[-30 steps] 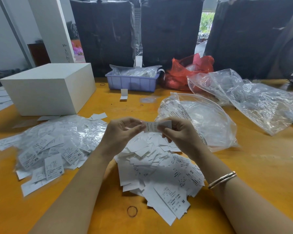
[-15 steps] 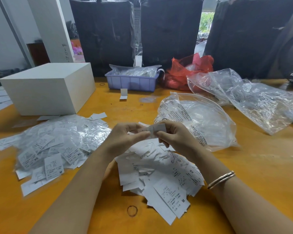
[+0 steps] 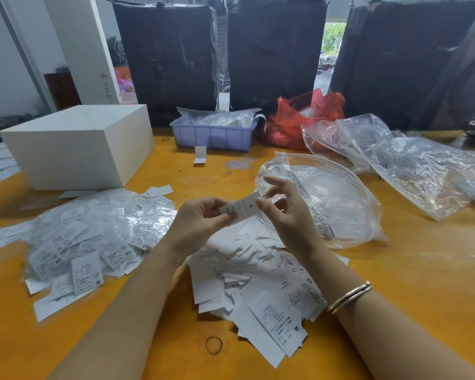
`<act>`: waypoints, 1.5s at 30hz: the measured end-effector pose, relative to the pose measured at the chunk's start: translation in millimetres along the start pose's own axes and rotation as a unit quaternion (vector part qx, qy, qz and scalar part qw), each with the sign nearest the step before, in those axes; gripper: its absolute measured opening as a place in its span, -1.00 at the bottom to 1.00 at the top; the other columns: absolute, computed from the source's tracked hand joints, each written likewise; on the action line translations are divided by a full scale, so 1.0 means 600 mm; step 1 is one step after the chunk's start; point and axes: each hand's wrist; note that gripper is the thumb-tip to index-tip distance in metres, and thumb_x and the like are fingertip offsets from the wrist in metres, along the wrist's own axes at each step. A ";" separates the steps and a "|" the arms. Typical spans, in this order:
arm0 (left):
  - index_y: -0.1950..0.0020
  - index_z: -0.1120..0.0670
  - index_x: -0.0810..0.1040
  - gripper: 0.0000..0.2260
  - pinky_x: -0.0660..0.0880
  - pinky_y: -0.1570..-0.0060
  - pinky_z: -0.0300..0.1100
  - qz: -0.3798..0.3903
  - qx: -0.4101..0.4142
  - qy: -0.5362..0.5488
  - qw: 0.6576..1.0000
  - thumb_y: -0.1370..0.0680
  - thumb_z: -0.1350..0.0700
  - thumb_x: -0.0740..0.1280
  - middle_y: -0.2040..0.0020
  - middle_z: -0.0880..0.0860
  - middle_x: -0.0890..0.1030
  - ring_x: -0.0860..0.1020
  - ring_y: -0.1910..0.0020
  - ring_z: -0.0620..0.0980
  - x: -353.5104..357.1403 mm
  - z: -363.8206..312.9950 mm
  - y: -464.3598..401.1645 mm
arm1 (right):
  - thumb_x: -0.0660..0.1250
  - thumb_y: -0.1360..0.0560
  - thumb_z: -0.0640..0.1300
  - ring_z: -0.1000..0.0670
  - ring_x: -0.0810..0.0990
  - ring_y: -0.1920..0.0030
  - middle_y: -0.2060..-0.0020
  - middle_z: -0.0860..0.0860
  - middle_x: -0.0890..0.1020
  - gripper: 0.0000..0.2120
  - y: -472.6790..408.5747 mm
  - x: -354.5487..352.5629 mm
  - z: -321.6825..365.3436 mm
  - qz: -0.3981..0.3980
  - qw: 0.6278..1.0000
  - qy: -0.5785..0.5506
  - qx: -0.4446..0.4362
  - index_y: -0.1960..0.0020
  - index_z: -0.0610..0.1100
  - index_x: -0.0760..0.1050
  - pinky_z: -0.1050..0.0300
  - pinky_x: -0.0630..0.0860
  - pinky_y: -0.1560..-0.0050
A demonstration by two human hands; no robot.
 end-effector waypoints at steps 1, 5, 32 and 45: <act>0.10 0.07 0.63 -0.86 0.49 0.21 -0.44 -0.001 0.000 0.001 1.000 -0.46 0.31 0.41 0.20 -0.04 0.69 0.64 0.20 -0.21 0.000 0.001 0.000 | 0.32 -0.52 -0.13 0.06 0.51 0.26 0.08 -0.04 0.55 -0.75 -0.002 -0.002 0.000 -0.001 1.000 0.004 0.012 -0.19 -0.09 0.44 0.18 0.52 0.26; 0.10 0.05 0.63 -0.85 0.49 0.20 -0.41 0.010 0.003 -0.015 1.000 -0.45 0.30 0.42 0.17 0.00 0.68 0.63 0.20 -0.20 0.001 0.002 0.000 | 0.33 -0.50 -0.28 0.05 0.54 0.25 0.18 -0.11 0.61 -0.91 0.000 0.003 0.000 0.036 0.998 -0.039 0.043 0.07 -0.12 0.52 0.20 0.54 0.24; -0.13 0.00 0.52 -0.74 0.52 0.26 -0.34 0.037 -0.053 0.026 0.998 -0.51 0.28 0.36 0.15 0.04 0.71 0.66 0.16 -0.10 0.001 -0.004 0.003 | 0.29 -0.46 -0.43 0.01 0.62 0.14 0.20 -0.04 0.65 -0.76 0.013 0.031 -0.003 0.014 0.999 -0.026 0.027 -0.04 -0.22 0.61 0.18 0.58 0.05; -0.03 0.04 0.56 -0.83 0.50 0.26 -0.38 -0.020 -0.024 -0.028 0.999 -0.51 0.28 0.36 0.16 0.05 0.62 0.60 0.21 -0.17 0.001 -0.004 0.001 | 0.30 -0.47 -0.40 -0.01 0.55 0.19 0.17 -0.12 0.61 -0.78 0.016 0.037 -0.004 0.051 0.994 0.082 -0.058 -0.03 -0.23 0.63 0.20 0.49 0.16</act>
Point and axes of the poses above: each hand's wrist, its own y-axis away from the middle knuckle, its own x-axis out of the palm, z = x × y
